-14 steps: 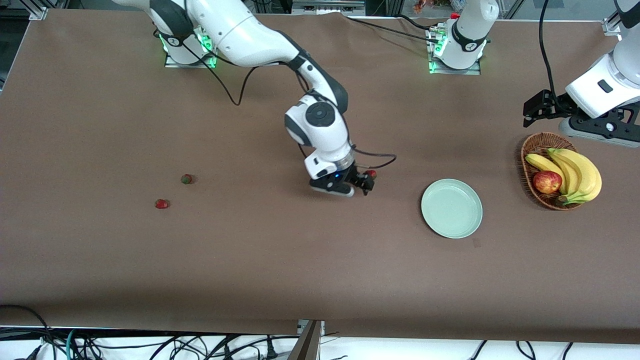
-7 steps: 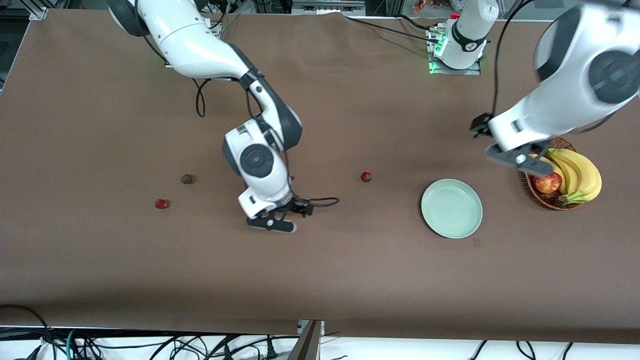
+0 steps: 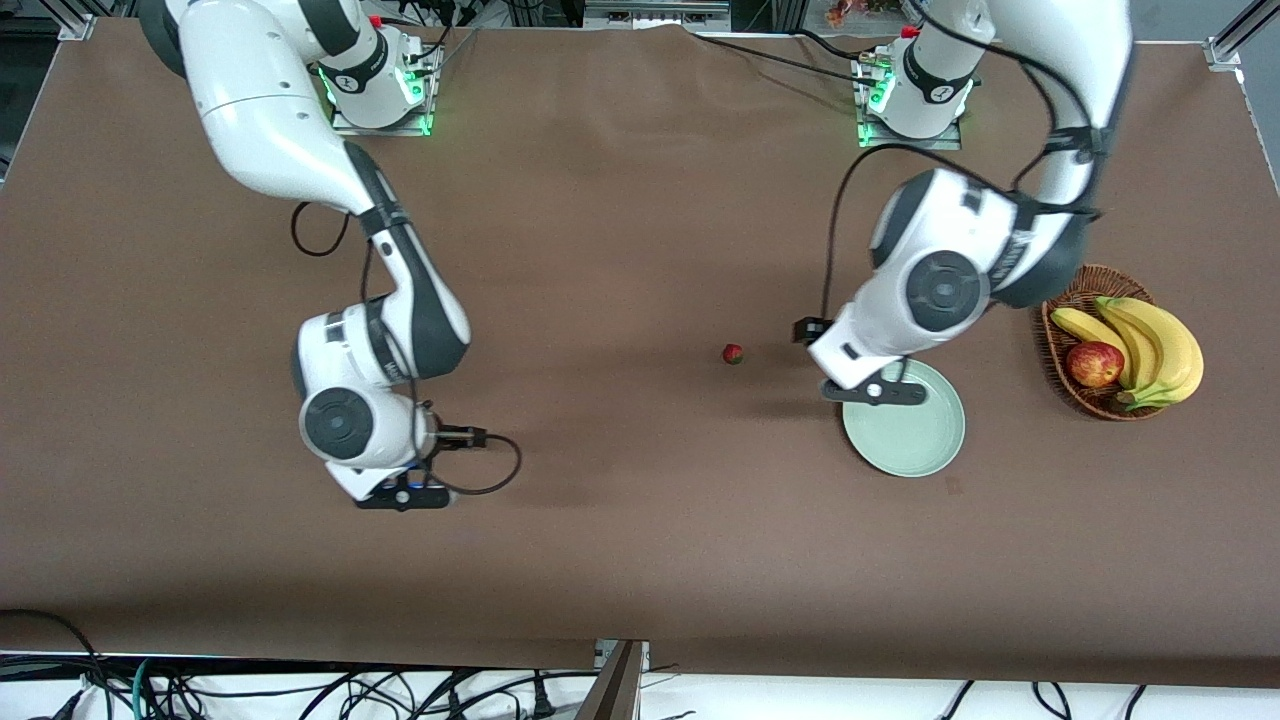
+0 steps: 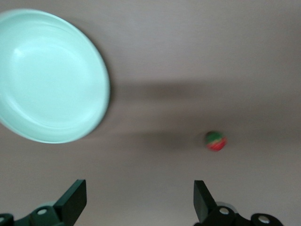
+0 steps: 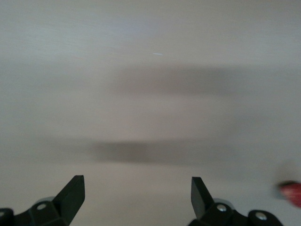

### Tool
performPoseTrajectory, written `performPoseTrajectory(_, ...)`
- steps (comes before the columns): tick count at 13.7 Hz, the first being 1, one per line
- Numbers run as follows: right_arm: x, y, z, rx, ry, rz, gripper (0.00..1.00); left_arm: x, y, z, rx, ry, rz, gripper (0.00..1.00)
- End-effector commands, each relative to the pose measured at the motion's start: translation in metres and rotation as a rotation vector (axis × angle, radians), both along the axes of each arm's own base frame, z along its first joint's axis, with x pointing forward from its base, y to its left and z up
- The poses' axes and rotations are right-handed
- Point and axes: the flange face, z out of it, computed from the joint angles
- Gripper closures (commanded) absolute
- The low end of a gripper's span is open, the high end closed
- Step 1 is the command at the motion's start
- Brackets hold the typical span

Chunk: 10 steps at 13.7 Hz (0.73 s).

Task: Collect all strawberries into plate
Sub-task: 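Grasp the mid-table strawberry with the left gripper while the right gripper grasps another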

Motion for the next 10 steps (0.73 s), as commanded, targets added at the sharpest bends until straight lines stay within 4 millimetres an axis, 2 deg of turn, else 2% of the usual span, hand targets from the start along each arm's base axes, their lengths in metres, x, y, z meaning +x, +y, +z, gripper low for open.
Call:
performPoseTrajectory(1, -0.003, -0.050, -0.005, -0.038, 0.047, 0.078, 0.00, -0.015, -0.038, -0.032, -0.007, -0.066, 0.088, 0.00)
performPoseTrajectory(3, -0.001, -0.086, -0.010, -0.058, 0.067, 0.131, 0.00, -0.033, -0.055, -0.064, -0.029, -0.116, 0.091, 0.00)
performPoseTrajectory(5, 0.001, -0.123, -0.015, -0.040, 0.087, 0.152, 0.00, -0.052, -0.057, -0.097, -0.056, -0.172, 0.112, 0.00)
performPoseTrajectory(6, 0.000, -0.138, -0.019, -0.032, 0.098, 0.156, 0.00, -0.064, -0.064, -0.112, -0.064, -0.187, 0.121, 0.00)
performPoseTrajectory(8, -0.008, -0.155, -0.028, -0.023, 0.130, 0.156, 0.00, -0.068, -0.072, -0.128, -0.067, -0.196, 0.150, 0.00)
performPoseTrajectory(10, -0.017, -0.159, -0.035, -0.020, 0.150, 0.150, 0.00, -0.068, -0.075, -0.141, -0.082, -0.222, 0.156, 0.00)
